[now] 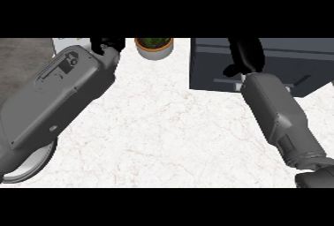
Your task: Pick up the can, place it into the drawer and close the drawer
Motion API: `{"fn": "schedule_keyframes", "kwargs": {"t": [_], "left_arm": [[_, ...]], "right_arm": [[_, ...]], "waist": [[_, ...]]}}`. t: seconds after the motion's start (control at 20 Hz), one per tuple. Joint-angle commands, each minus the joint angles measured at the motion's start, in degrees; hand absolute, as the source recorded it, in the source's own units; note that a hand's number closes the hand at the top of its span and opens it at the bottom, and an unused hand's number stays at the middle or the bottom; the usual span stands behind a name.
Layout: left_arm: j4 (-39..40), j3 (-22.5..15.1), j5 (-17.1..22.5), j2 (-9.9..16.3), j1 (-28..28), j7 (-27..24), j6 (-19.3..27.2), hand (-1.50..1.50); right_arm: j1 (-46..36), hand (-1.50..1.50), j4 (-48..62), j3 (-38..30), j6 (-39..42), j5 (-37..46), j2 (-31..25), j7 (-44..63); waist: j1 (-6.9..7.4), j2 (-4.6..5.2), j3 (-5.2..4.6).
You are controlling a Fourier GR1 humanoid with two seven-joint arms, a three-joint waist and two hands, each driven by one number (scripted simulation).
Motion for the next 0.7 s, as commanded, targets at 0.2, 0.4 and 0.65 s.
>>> {"fn": "schedule_keyframes", "kwargs": {"t": [0.2, 0.4, 0.65], "left_arm": [[-4.5, 1.1, -0.4, 3.6, -0.2, 4.2, 0.0, -1.5], [-4.9, 1.4, -0.3, 4.4, 0.1, 5.2, -0.7, -1.5], [-7.8, 0.0, -1.5, 3.0, 2.4, 4.7, 0.7, -1.5]], "right_arm": [[-6.5, -1.5, 5.8, -1.8, -2.5, 0.7, -2.9, 2.3], [-9.1, -1.5, 7.1, -2.1, -2.4, 1.0, -3.3, 3.6], [-12.8, -1.5, 9.5, -4.0, 5.6, -1.8, -3.3, -2.3]], "waist": [[1.21, 0.26, 0.1], [1.94, 0.72, 0.11], [2.14, 0.69, 0.13]]}}
